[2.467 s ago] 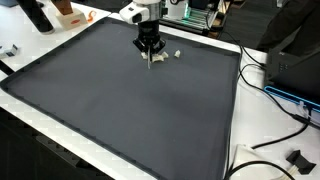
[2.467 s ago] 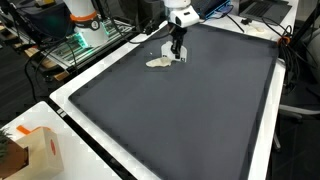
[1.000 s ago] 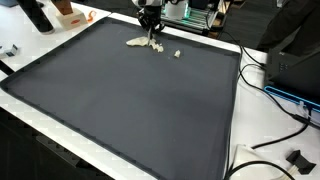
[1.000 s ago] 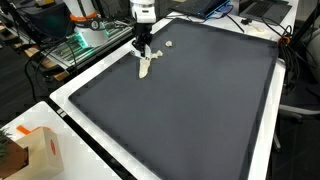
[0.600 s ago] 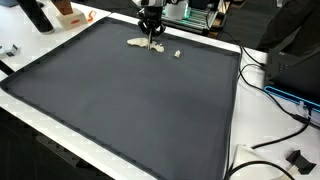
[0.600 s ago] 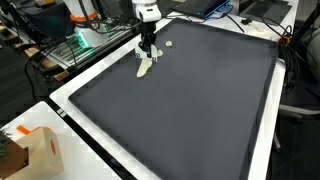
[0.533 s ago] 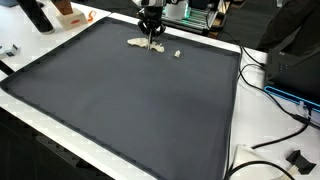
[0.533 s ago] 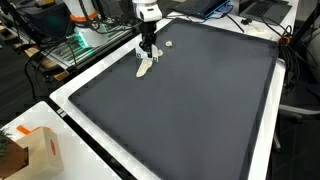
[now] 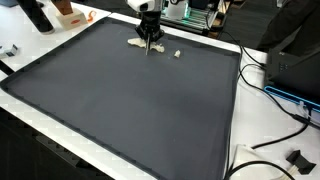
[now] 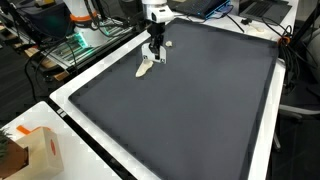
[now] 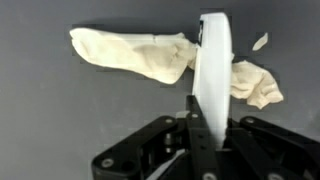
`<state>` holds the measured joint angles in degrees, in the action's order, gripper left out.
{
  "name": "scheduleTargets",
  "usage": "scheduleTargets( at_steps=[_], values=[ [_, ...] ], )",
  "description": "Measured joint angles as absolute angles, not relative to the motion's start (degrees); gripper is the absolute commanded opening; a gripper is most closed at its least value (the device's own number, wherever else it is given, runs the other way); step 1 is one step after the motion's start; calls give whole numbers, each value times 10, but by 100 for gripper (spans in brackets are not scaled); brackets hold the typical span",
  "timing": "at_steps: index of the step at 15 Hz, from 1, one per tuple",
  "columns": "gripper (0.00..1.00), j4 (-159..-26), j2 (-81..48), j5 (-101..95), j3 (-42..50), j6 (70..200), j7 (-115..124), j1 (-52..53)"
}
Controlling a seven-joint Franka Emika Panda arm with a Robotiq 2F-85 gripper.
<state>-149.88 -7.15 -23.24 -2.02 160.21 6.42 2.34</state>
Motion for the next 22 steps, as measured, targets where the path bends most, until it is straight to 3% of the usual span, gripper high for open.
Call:
scheduleTargets(
  at_steps=[14, 22],
  values=[
    [1, -1389, -142, -171, -20, 1605, 11, 39],
    [1, -1434, -38, -190, -12, 1568, 69, 67]
  ],
)
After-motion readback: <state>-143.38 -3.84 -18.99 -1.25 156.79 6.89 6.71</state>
